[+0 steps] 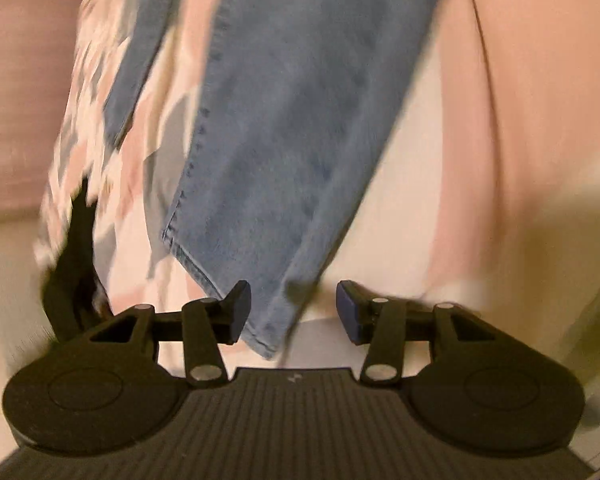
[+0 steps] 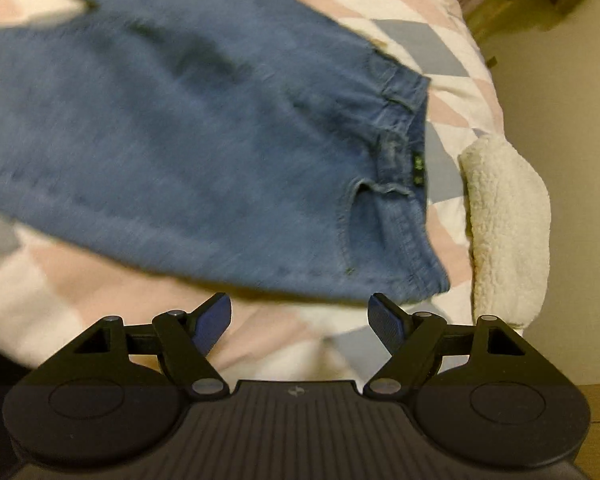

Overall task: Fold clothes
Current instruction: 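Lower the jeans onto the bed and open both grippers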

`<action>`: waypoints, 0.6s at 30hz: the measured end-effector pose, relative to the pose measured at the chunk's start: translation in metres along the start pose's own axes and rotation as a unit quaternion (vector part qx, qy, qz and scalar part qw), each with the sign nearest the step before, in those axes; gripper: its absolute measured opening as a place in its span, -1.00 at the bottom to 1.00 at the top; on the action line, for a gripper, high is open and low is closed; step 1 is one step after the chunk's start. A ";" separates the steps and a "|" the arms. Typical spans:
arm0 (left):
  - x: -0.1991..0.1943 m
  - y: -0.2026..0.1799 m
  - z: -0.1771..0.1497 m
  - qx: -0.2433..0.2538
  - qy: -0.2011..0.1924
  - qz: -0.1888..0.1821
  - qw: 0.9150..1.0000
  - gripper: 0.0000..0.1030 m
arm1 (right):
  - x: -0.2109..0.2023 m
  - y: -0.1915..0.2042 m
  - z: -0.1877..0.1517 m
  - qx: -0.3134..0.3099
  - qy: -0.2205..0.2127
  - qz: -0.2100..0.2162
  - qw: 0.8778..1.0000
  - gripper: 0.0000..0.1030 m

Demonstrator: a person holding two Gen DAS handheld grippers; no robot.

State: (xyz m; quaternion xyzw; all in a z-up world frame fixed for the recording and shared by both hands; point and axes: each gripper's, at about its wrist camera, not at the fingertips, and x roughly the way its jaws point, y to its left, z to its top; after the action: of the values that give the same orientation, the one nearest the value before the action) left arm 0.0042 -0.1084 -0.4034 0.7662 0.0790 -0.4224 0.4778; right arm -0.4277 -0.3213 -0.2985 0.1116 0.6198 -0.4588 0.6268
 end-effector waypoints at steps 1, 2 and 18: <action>0.009 -0.005 -0.005 0.027 -0.007 0.010 1.000 -0.11 | -0.001 0.006 -0.001 -0.009 0.001 -0.007 1.000 0.53; 0.016 -0.008 -0.009 0.044 -0.015 0.016 0.999 -0.06 | -0.002 0.012 -0.003 -0.022 0.000 -0.017 1.000 0.55; 0.038 -0.006 -0.020 0.140 -0.029 0.047 0.989 -0.85 | 0.091 0.052 -0.056 -0.433 -0.040 -0.208 0.876 0.34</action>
State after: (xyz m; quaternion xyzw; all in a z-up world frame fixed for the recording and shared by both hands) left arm 0.0369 -0.0998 -0.4312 0.8157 -0.0307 -0.4284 0.3876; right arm -0.4458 -0.2924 -0.4122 -0.3212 0.7399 -0.2683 0.5267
